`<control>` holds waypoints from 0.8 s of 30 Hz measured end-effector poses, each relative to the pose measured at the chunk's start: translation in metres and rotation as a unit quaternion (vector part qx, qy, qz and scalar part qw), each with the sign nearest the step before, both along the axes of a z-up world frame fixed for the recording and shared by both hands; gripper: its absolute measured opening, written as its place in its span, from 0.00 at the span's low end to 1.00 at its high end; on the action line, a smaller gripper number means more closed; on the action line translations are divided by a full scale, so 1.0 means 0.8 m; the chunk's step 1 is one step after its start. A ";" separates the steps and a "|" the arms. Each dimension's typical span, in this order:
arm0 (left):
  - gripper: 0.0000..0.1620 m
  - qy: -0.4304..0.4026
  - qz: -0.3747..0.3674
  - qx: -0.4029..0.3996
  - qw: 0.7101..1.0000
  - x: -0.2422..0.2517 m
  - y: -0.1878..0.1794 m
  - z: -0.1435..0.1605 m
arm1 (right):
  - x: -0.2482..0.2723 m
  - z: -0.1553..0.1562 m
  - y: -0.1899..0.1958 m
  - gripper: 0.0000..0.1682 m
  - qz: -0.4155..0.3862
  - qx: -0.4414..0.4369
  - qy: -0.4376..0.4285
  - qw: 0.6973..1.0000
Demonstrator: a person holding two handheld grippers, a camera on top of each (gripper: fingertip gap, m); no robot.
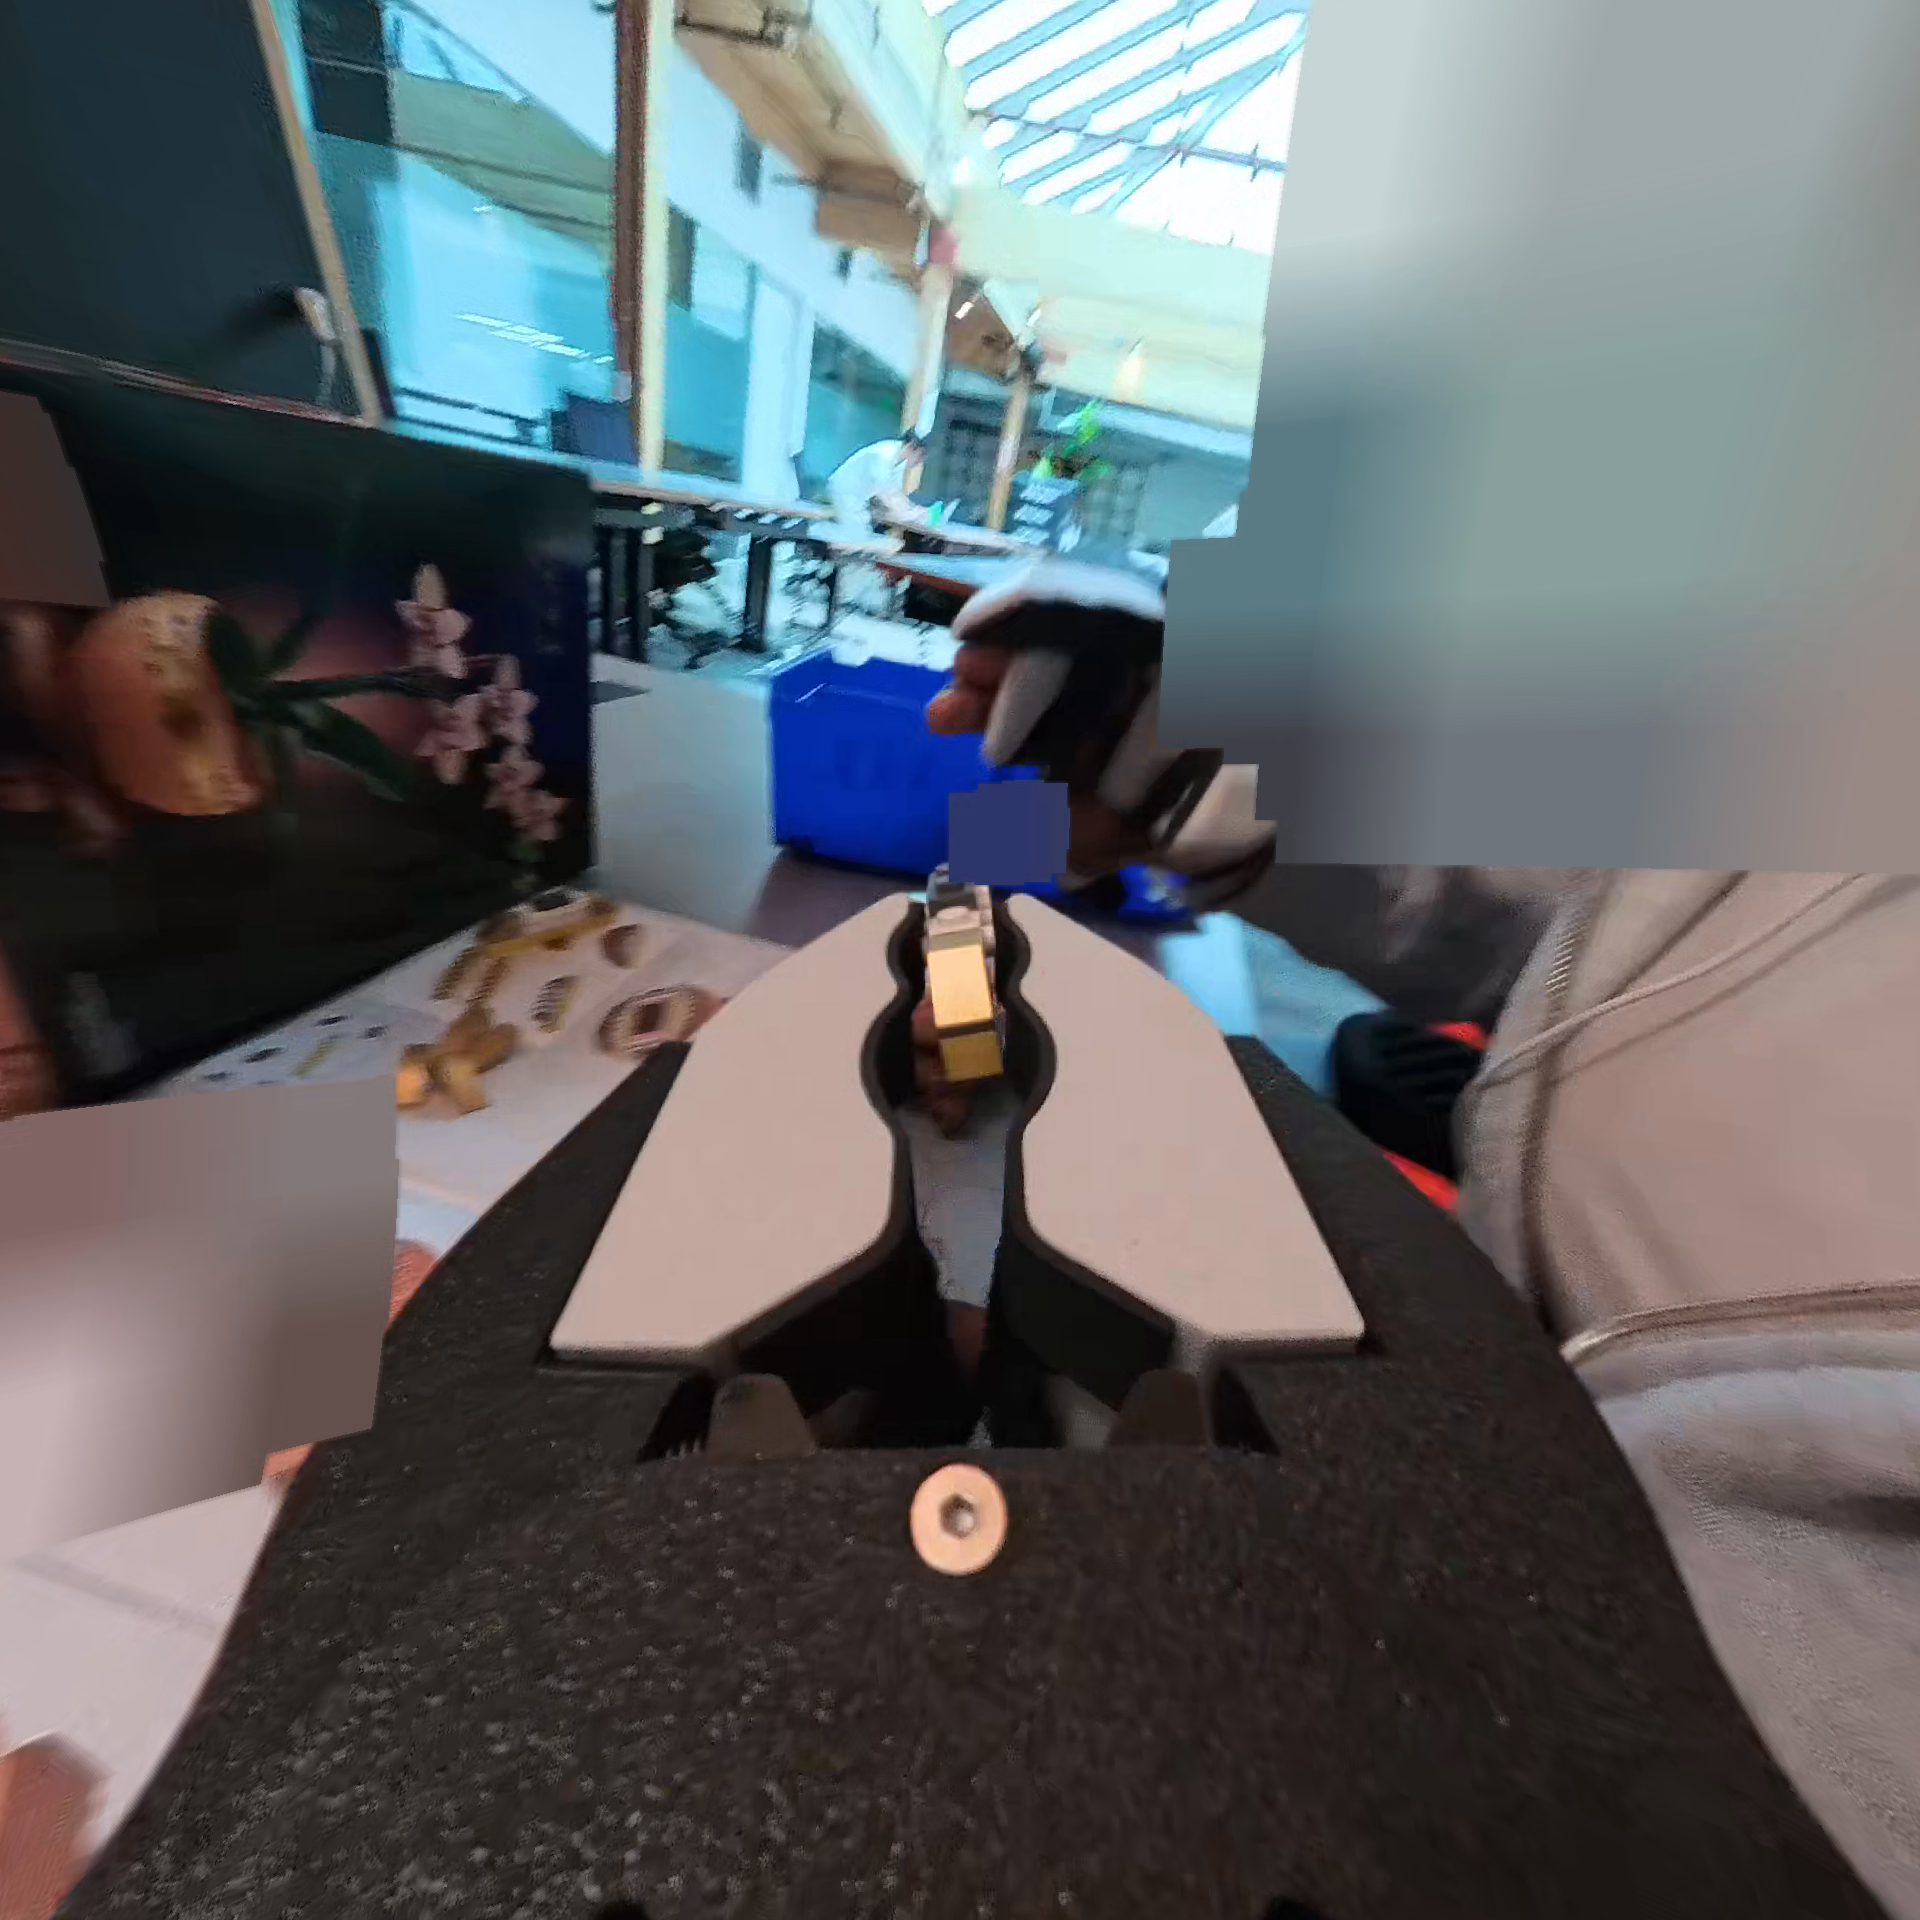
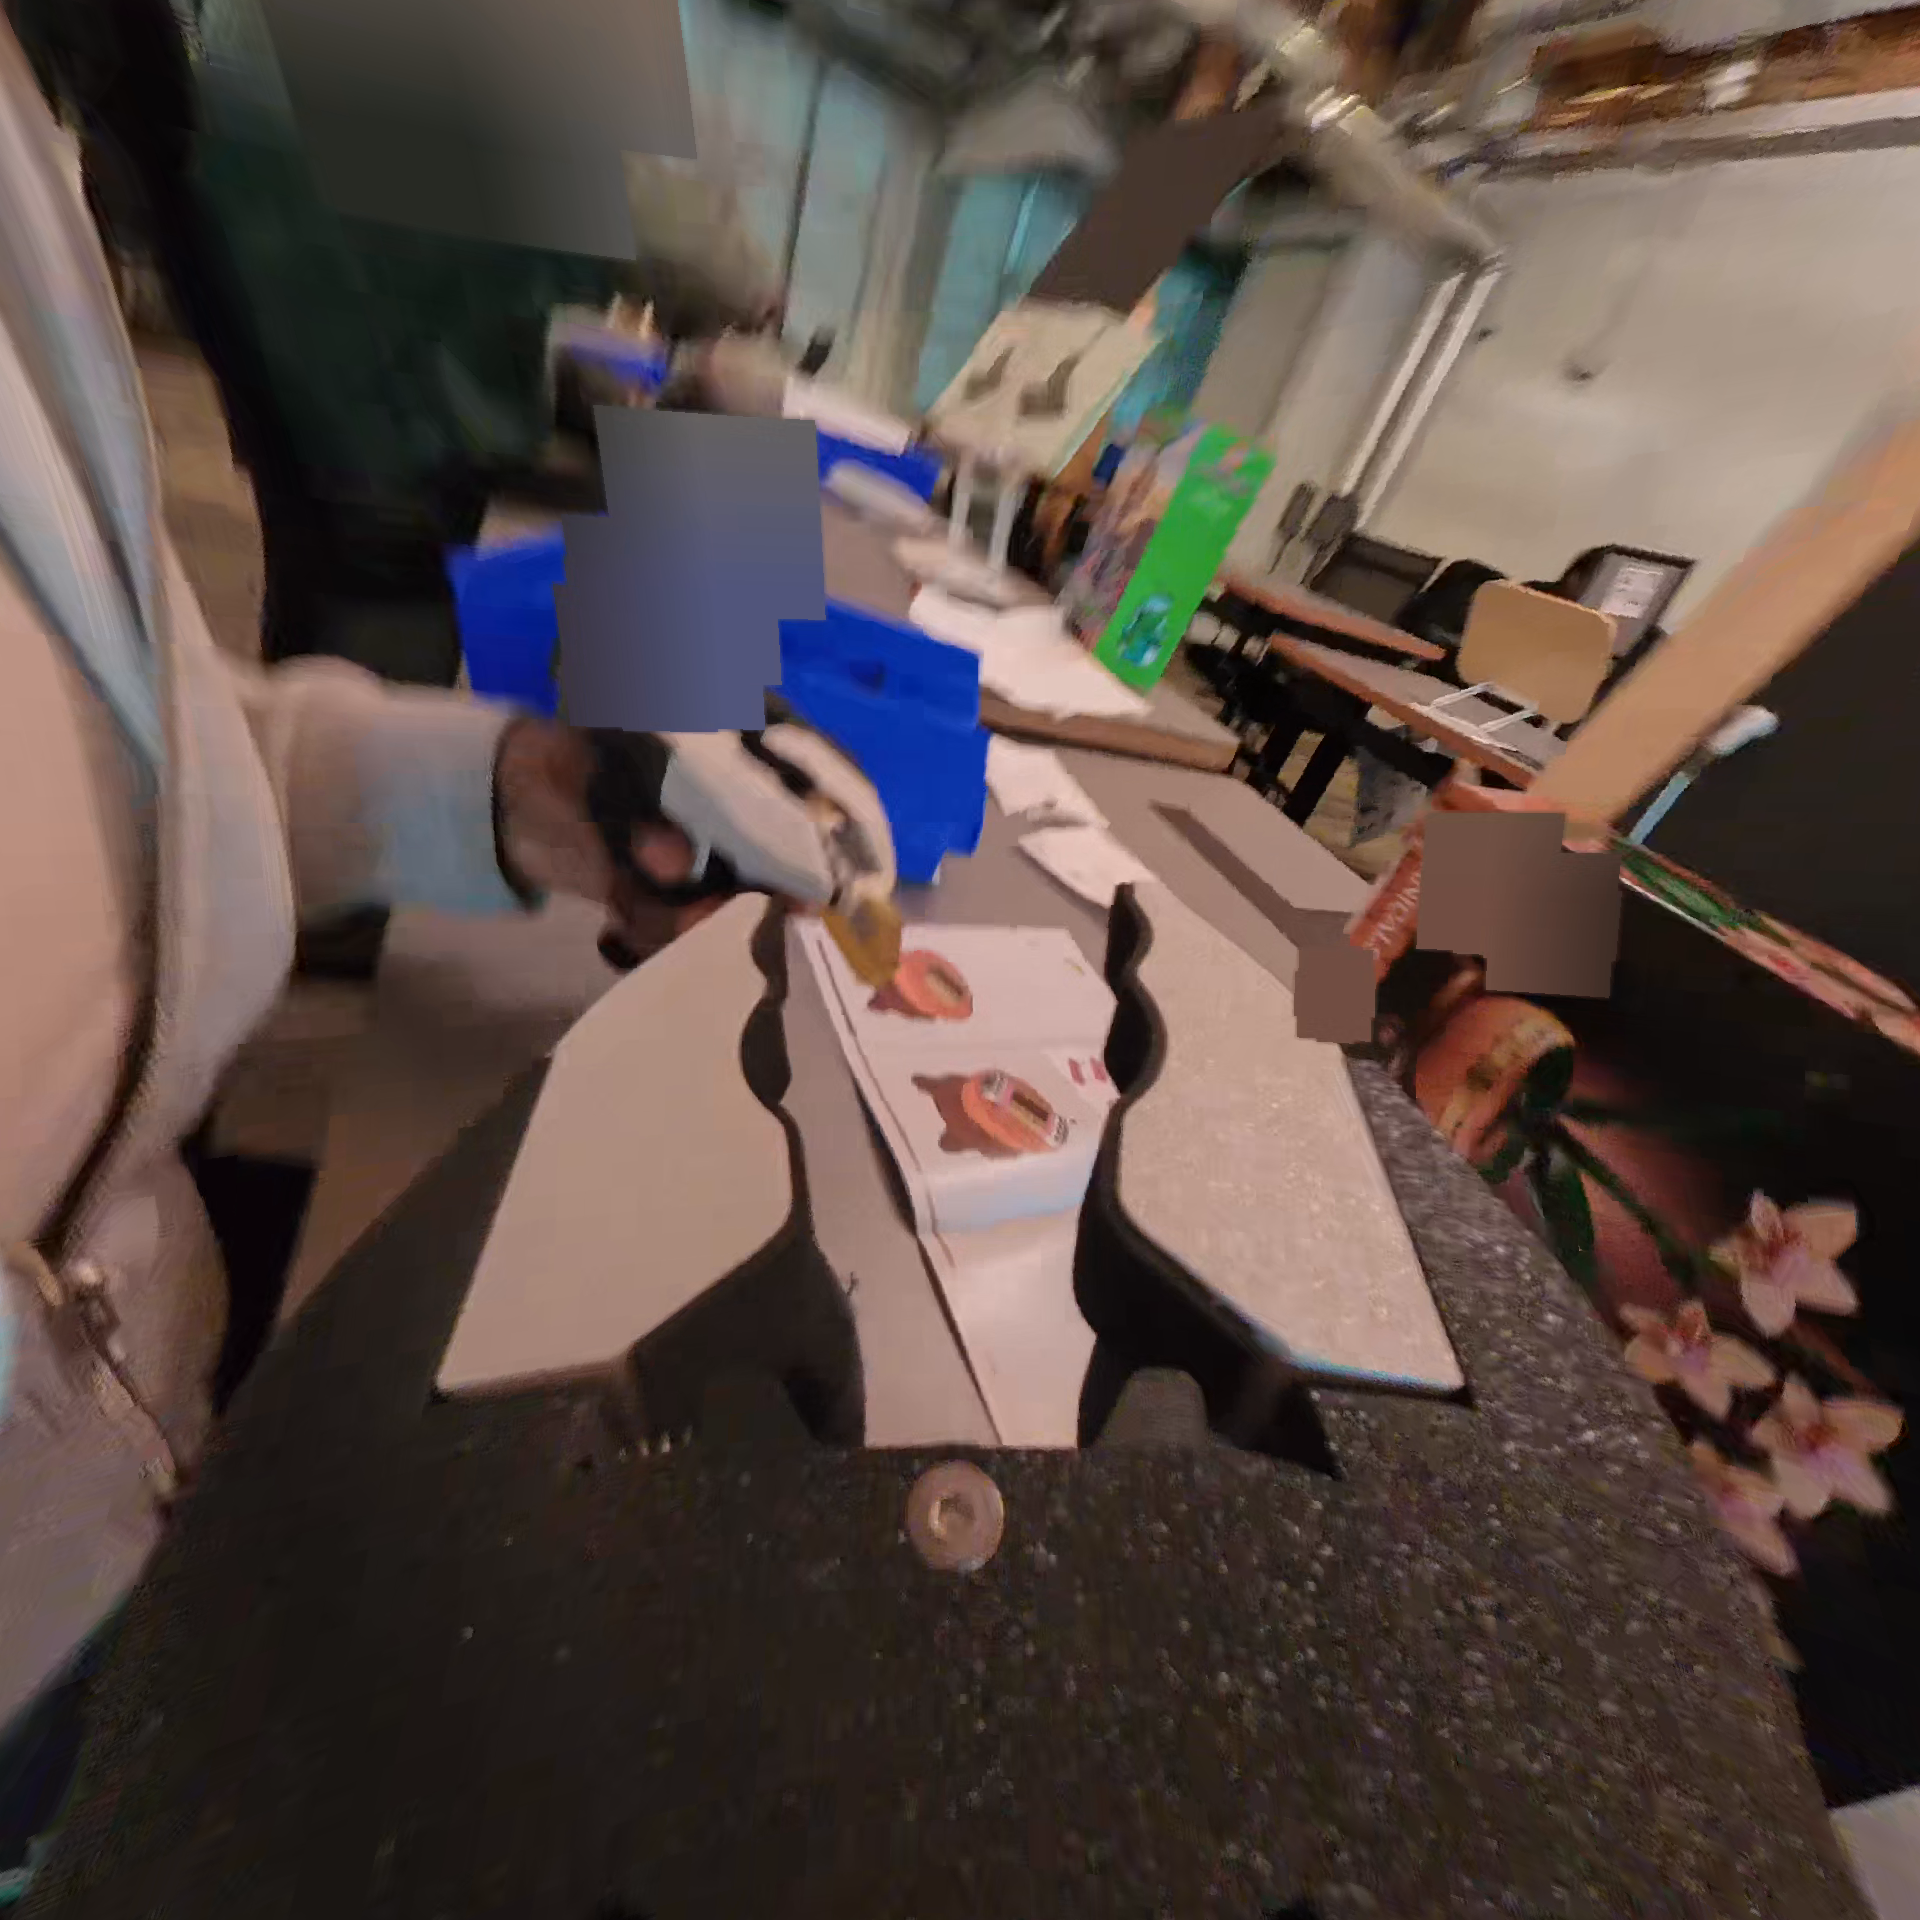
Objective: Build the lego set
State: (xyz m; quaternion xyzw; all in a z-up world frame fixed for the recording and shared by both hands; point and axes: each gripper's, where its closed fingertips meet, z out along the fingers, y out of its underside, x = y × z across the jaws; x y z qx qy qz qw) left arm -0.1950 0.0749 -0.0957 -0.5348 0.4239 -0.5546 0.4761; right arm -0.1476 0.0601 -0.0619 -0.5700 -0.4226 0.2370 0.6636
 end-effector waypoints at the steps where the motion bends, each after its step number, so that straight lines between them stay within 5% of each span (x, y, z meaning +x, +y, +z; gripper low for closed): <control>1: 0.07 0.013 0.001 0.017 1.000 0.003 0.000 -0.005 | 0.011 0.006 -0.001 0.28 -0.007 -0.011 0.038 0.999; 3: 0.07 0.017 -0.039 0.018 0.999 0.010 -0.012 -0.008 | 0.020 -0.003 -0.001 0.19 -0.021 -0.044 0.048 0.998; 10: 0.07 0.003 -0.102 -0.004 0.995 0.031 -0.029 -0.013 | -0.028 -0.070 -0.012 0.26 0.022 -0.125 -0.128 0.984; 13: 0.07 0.008 -0.121 0.010 0.993 0.032 -0.038 -0.017 | -0.040 -0.065 -0.019 0.11 0.053 -0.141 -0.097 0.984; 17: 0.09 -0.002 -0.133 0.012 0.991 0.026 -0.043 -0.017 | -0.042 -0.067 -0.022 0.07 0.055 -0.163 -0.064 0.983; 21: 0.22 -0.026 -0.132 -0.002 0.991 0.024 -0.043 -0.014 | -0.048 -0.061 -0.022 0.06 0.048 -0.184 0.000 0.982; 24: 0.08 -0.052 -0.139 -0.002 0.989 0.020 -0.045 -0.008 | -0.051 -0.061 -0.023 0.07 0.046 -0.187 0.013 0.981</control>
